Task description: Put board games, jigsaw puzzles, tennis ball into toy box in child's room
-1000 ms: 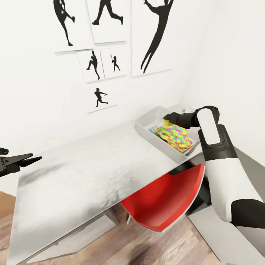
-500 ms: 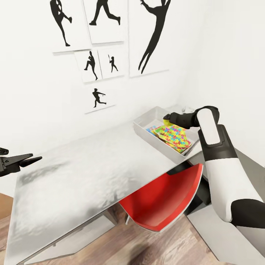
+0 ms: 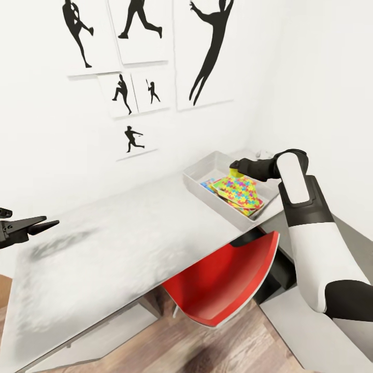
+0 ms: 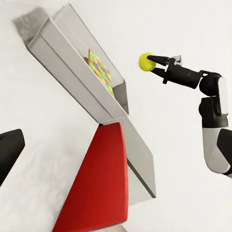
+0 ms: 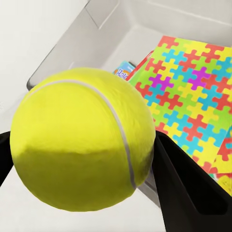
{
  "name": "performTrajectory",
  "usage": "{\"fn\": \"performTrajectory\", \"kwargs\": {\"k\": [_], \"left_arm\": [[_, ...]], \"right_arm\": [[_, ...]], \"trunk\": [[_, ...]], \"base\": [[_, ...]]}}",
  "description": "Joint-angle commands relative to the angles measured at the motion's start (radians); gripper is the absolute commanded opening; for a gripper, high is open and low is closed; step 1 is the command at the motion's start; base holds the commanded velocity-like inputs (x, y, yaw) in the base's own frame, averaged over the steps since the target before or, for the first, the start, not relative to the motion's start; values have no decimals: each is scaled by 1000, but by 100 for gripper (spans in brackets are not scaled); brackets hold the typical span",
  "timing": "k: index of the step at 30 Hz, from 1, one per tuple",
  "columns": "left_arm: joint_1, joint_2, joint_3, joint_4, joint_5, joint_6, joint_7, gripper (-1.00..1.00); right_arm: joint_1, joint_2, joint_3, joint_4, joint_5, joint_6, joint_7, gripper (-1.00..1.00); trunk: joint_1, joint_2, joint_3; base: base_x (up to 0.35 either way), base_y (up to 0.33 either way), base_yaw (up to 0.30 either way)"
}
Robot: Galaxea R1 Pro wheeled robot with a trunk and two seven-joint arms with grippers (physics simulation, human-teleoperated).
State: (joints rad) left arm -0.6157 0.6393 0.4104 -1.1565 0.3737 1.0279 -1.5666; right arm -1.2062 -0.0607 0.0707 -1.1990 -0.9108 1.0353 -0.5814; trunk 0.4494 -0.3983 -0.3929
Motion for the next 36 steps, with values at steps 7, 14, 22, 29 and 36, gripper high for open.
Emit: {"fn": "performTrajectory", "kwargs": {"k": [7,14,22,29,36], "left_arm": [[0,0,0,0,-1,11,-4,100],[0,0,4,0,-1,11,-4,100],[0,0,5,0,-1,12,-4,100],[0,0,4,0,-1,12,-4,100],[-1,0,3,0,-1,12,-4,100]], "right_arm": [[-1,-1,1,-1,-13,0,-12,-100],[-1,-2,0,-1,-13,0,-10,-100],[-1,-7,-2,-3,-11,1,-9,-100],[-1,-7,-2,-6,-12,2,-9,-100],[-1,-5,-2,-7,-13,2,-9,-100]], "trunk": [[1,-2,9],[1,-2,21],[1,-2,34],[1,-2,46],[1,-2,57]], "base": [[56,-44,-7],[34,-22,0],[1,-1,0],[0,0,0],[0,0,0]]}}
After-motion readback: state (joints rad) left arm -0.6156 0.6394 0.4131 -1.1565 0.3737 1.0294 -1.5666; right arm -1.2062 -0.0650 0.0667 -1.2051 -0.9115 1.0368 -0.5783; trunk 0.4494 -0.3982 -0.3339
